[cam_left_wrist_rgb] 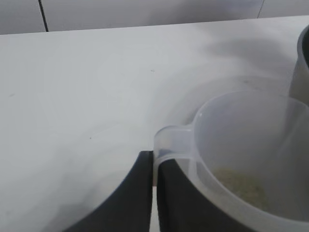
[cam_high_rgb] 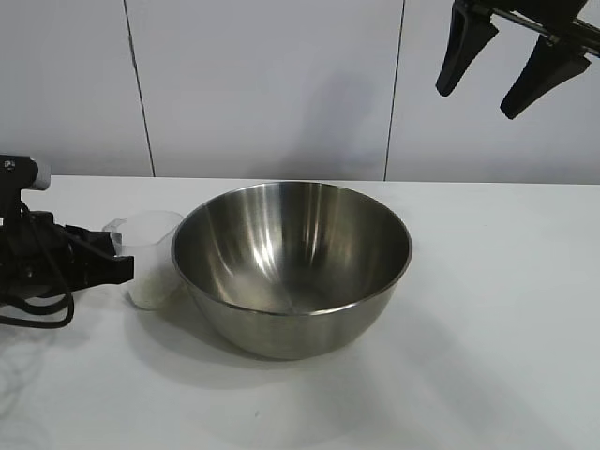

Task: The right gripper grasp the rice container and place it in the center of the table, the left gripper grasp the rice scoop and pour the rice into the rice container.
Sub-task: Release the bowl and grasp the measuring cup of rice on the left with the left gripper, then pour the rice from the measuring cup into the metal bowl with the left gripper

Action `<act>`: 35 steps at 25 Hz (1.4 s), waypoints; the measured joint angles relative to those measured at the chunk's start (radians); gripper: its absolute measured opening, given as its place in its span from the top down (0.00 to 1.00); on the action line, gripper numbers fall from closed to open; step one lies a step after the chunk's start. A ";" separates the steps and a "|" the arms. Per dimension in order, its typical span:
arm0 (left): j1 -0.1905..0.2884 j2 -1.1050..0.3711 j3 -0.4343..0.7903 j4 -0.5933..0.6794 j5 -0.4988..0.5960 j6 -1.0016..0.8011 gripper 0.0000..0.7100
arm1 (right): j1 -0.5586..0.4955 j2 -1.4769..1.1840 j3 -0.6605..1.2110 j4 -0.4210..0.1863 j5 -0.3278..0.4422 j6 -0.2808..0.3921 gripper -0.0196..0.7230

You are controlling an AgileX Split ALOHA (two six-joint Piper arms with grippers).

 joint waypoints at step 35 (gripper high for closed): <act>-0.423 -0.457 -0.162 -0.322 0.528 1.588 0.99 | 0.000 0.000 0.000 0.044 0.001 -0.006 0.31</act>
